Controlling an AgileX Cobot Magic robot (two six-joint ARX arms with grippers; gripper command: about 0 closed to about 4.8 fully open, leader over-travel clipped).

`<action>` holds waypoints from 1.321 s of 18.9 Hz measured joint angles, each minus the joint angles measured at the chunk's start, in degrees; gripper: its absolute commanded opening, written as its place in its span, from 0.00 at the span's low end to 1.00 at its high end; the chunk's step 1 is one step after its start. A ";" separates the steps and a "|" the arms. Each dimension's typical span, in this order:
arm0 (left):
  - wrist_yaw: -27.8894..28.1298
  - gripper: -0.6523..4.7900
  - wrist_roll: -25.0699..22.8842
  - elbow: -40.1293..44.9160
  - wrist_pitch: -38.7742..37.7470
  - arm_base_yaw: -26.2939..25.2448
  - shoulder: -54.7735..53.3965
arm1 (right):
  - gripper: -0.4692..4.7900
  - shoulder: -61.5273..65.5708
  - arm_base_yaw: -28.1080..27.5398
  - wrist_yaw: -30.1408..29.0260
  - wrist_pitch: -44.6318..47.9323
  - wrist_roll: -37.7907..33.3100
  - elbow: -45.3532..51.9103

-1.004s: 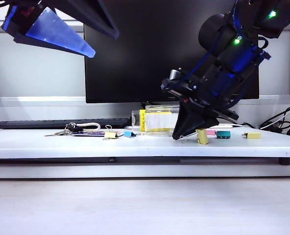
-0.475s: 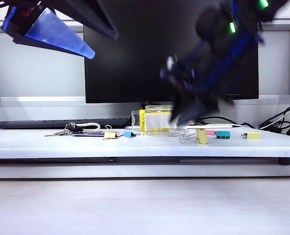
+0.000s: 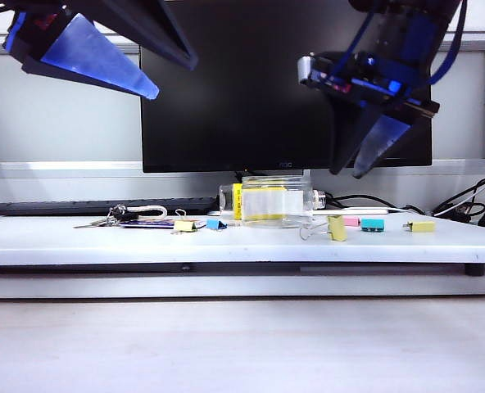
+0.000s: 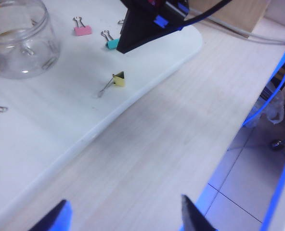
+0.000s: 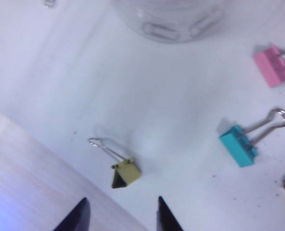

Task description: Pick up the clips with the largest number of clips of the same color on the table and place them in a round transparent plastic box.

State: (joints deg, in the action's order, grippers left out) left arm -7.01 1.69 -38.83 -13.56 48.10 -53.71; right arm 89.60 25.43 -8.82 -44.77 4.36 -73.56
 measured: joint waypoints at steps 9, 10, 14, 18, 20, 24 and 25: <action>-5.40 0.68 -0.04 0.00 0.04 0.00 0.00 | 0.48 1.90 3.34 1.99 -1.25 0.20 0.85; -5.66 0.68 0.28 0.00 0.02 0.00 0.00 | 0.48 2.23 3.91 2.58 -1.20 0.48 0.83; -5.81 0.68 0.48 0.00 0.00 0.00 0.00 | 0.48 4.37 4.20 6.05 -1.16 1.36 0.83; -5.86 0.68 0.50 0.00 -0.11 0.00 0.00 | 0.48 5.44 4.17 6.91 -0.59 1.79 0.87; -5.86 0.68 0.50 0.00 -0.20 0.00 0.00 | 0.48 5.92 4.13 6.97 0.42 1.95 0.87; -5.86 0.68 0.50 0.00 -0.22 0.00 0.00 | 0.47 7.54 4.15 7.15 0.96 1.97 0.85; -5.86 0.68 0.50 0.00 -0.22 0.00 0.00 | 0.45 8.04 4.15 7.15 0.96 1.97 0.98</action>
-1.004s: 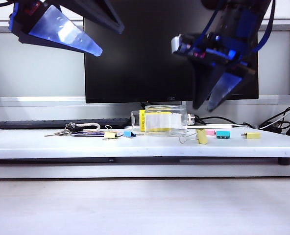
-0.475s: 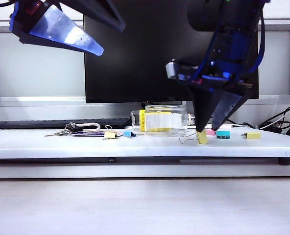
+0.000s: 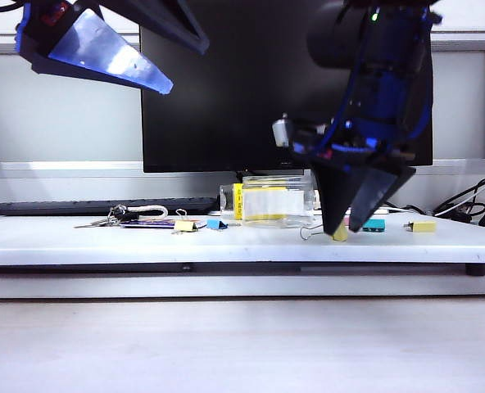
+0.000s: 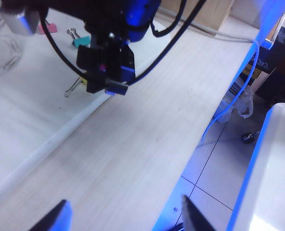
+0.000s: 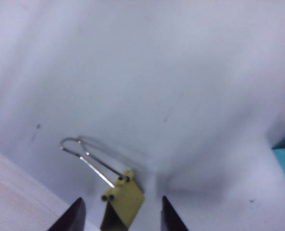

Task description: Pick up the clips with the largest number of clips of the same color on the table and place them in a round transparent plastic box.

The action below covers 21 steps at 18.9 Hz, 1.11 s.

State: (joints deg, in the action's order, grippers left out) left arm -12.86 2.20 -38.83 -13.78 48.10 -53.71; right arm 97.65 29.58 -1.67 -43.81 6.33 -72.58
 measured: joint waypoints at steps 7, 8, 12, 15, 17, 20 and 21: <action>-0.02 0.68 0.00 0.00 -0.02 0.00 0.00 | 0.28 0.07 0.00 0.13 1.88 0.15 -0.04; 0.00 0.68 0.00 0.02 -0.04 0.00 0.00 | 0.25 0.31 0.00 0.15 2.03 0.13 -0.04; -0.02 0.68 0.00 0.02 -0.22 0.00 0.00 | 0.25 1.79 0.00 0.13 2.56 0.15 -0.24; 0.00 0.68 0.00 0.02 -0.83 0.00 0.00 | 0.24 2.10 0.00 0.09 3.65 0.15 -0.28; -0.02 0.68 0.00 0.02 -0.90 0.00 0.00 | 0.24 2.12 0.00 0.04 3.82 0.15 -0.28; 0.00 0.68 0.00 0.02 -1.05 0.00 0.00 | 0.24 2.12 0.00 0.04 3.80 0.15 -0.35; 0.00 0.68 0.00 0.02 -1.05 0.00 0.00 | 0.24 2.27 0.00 0.07 3.78 0.15 -0.59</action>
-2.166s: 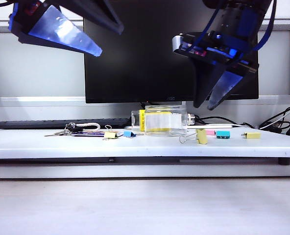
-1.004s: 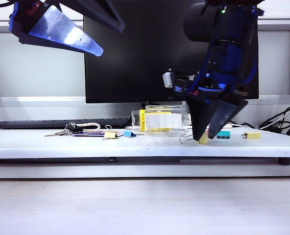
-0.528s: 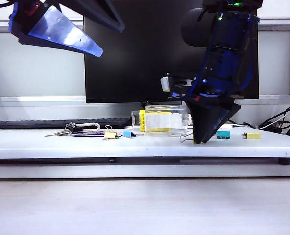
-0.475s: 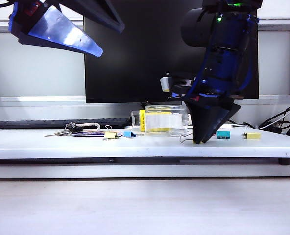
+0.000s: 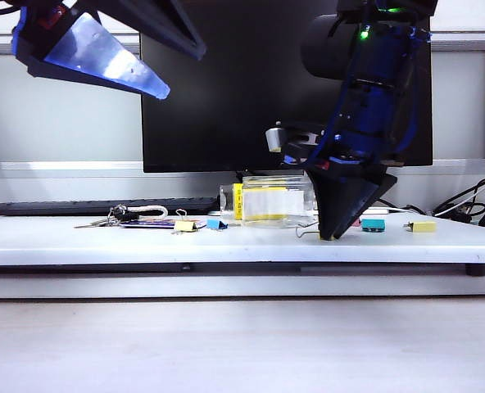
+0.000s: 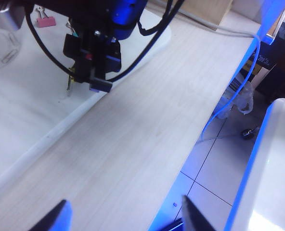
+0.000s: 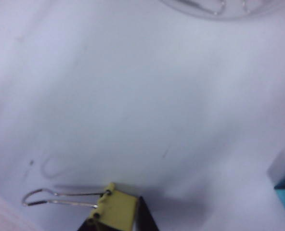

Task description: Pick up the clips with the largest number of clips of the same color on the table and place them in a round transparent plastic box.

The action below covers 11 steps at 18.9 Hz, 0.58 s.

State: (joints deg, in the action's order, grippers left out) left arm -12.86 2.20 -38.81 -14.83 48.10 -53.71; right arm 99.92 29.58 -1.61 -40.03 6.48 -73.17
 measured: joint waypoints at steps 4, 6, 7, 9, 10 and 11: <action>0.00 0.68 0.00 0.00 0.00 0.00 0.00 | 0.24 0.33 0.00 0.02 -1.22 0.00 -3.32; 0.00 0.68 0.00 0.00 -0.02 0.00 0.00 | 0.24 0.31 0.00 0.02 -1.31 0.00 -4.66; 0.00 0.68 -0.02 0.00 0.00 0.00 0.00 | 0.24 0.31 0.00 -0.04 -1.62 0.00 -5.20; -0.02 0.68 0.00 0.00 -0.02 0.00 0.00 | 0.26 0.31 0.00 -0.07 -2.01 0.00 -5.51; 0.00 0.68 0.00 0.00 -0.02 0.00 0.00 | 0.30 0.31 0.00 -0.07 -2.14 0.00 -5.42; -0.02 0.68 0.00 0.00 -0.02 0.00 0.00 | 0.32 0.31 0.00 -0.07 -2.05 0.00 -5.42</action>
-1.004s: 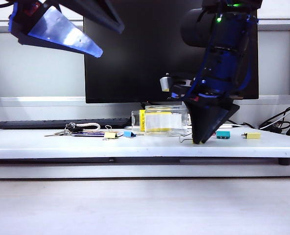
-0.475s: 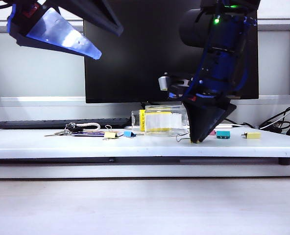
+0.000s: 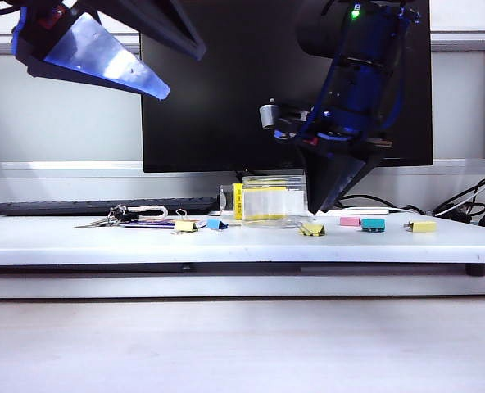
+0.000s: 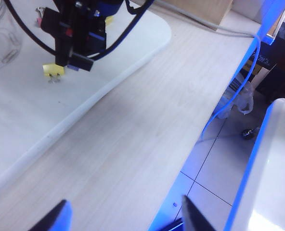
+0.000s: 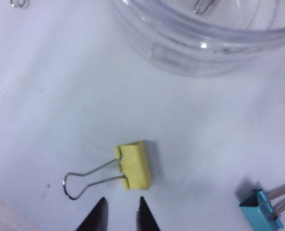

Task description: Pick up the clips with the largest number of clips of the same color on the table and place them in a round transparent plastic box.

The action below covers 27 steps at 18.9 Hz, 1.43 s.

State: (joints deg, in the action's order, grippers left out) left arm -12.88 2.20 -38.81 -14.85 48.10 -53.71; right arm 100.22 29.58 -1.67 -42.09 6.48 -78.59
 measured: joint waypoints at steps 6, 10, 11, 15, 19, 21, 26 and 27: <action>-0.04 0.68 0.04 0.00 -0.02 0.00 0.00 | 0.36 0.02 0.00 -0.02 2.32 0.00 0.02; -1.11 0.68 0.20 0.00 -1.70 0.00 0.00 | 0.49 0.02 0.02 -2.36 -0.85 0.02 0.02; -1.11 0.68 0.20 0.00 -1.92 0.00 0.00 | 0.49 0.02 0.09 -2.69 -1.46 0.00 0.02; -1.11 0.68 0.20 0.00 -1.90 0.00 0.00 | 0.49 0.00 3.50 -2.80 -1.75 0.09 0.00; -1.14 0.68 0.20 0.00 -1.90 0.00 0.00 | 0.49 0.00 9.81 10.64 -0.44 4.09 0.00; -1.14 0.68 0.20 0.00 -1.90 0.00 0.00 | 0.48 0.02 10.88 13.44 0.68 4.61 0.00; -1.18 0.68 0.20 0.00 -1.92 0.22 0.00 | 0.48 1.81 11.30 18.36 1.68 4.76 0.02; -1.27 0.68 0.20 0.00 -1.92 0.24 0.00 | 0.46 2.19 11.32 18.36 1.66 4.76 0.02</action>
State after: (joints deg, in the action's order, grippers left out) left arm -14.15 2.39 -38.81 -16.78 48.34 -53.71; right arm 102.41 40.91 16.69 -40.42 11.25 -78.56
